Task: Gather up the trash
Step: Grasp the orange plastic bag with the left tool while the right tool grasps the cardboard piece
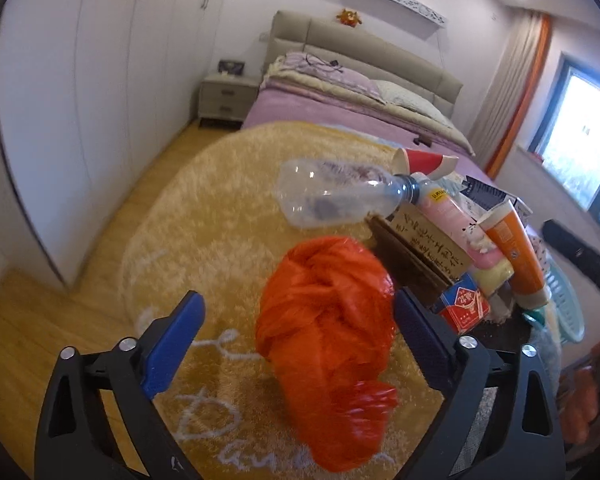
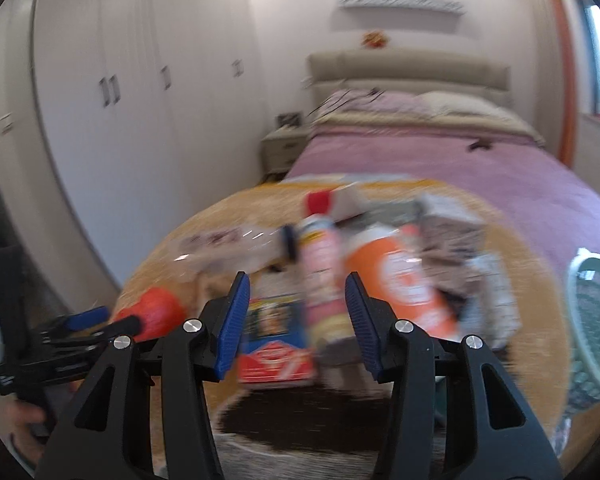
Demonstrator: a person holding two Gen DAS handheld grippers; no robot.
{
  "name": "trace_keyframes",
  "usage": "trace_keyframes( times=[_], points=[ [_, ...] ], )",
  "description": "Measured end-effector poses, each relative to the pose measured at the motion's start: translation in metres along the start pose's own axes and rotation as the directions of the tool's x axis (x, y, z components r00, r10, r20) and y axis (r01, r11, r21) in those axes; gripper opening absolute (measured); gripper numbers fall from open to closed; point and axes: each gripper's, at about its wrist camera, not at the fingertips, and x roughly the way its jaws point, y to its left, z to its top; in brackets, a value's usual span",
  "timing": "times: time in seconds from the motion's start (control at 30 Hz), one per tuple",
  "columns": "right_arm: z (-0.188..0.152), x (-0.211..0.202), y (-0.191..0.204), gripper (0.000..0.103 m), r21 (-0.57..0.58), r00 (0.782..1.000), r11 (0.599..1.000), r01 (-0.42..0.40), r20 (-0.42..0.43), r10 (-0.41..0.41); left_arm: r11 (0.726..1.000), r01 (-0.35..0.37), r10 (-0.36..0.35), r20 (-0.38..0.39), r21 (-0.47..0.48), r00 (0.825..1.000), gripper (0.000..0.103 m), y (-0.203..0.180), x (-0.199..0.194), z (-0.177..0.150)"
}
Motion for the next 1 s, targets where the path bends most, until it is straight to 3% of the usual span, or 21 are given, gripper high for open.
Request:
trace_keyframes(
  times=[0.17,0.37,0.5,0.63,0.7,0.83,0.9,0.97,1.0],
  points=[
    [-0.012,0.021,0.018,0.062,-0.025,0.996,0.998,-0.053,-0.076,0.05,0.995,0.079,-0.081,-0.034,-0.057,0.996,0.09,0.011,0.013,-0.005],
    [-0.024,0.036,0.033,0.063,-0.067,0.986,0.994,-0.088,-0.149,0.078,0.983,0.181,-0.184,-0.064,-0.039,0.981,0.061,0.002,0.021,-0.01],
    [-0.03,0.052,0.042,0.063,-0.109,0.98,0.989,-0.1,-0.183,0.079,0.976,0.213,-0.216,-0.048,-0.054,0.975,0.05,0.004,0.017,-0.012],
    [-0.034,0.064,0.049,0.064,-0.125,0.974,0.987,-0.104,-0.215,0.076,0.97,0.225,-0.228,-0.024,-0.091,0.973,0.049,0.012,0.012,-0.011],
    [-0.035,0.07,0.053,0.069,-0.129,0.972,0.986,-0.101,-0.223,0.07,0.969,0.228,-0.23,-0.01,-0.097,0.973,0.049,0.016,0.008,-0.01],
    [-0.032,0.079,0.058,0.071,-0.151,0.973,0.987,-0.054,-0.228,0.018,0.97,0.222,-0.222,0.004,-0.099,0.975,0.048,0.017,0.007,-0.007],
    [-0.03,0.085,0.058,0.067,-0.151,0.973,0.988,-0.031,-0.231,-0.004,0.972,0.217,-0.217,0.003,-0.09,0.976,0.048,0.015,0.007,-0.008],
    [-0.029,0.088,0.057,0.042,-0.154,0.971,0.988,-0.018,-0.239,-0.019,0.973,0.215,-0.215,0.006,-0.086,0.976,0.048,0.015,0.006,-0.007],
    [-0.029,0.09,0.055,0.036,-0.145,0.968,0.989,-0.032,-0.251,-0.005,0.972,0.217,-0.217,0.01,-0.085,0.976,0.048,0.014,0.004,-0.007]
  ],
)
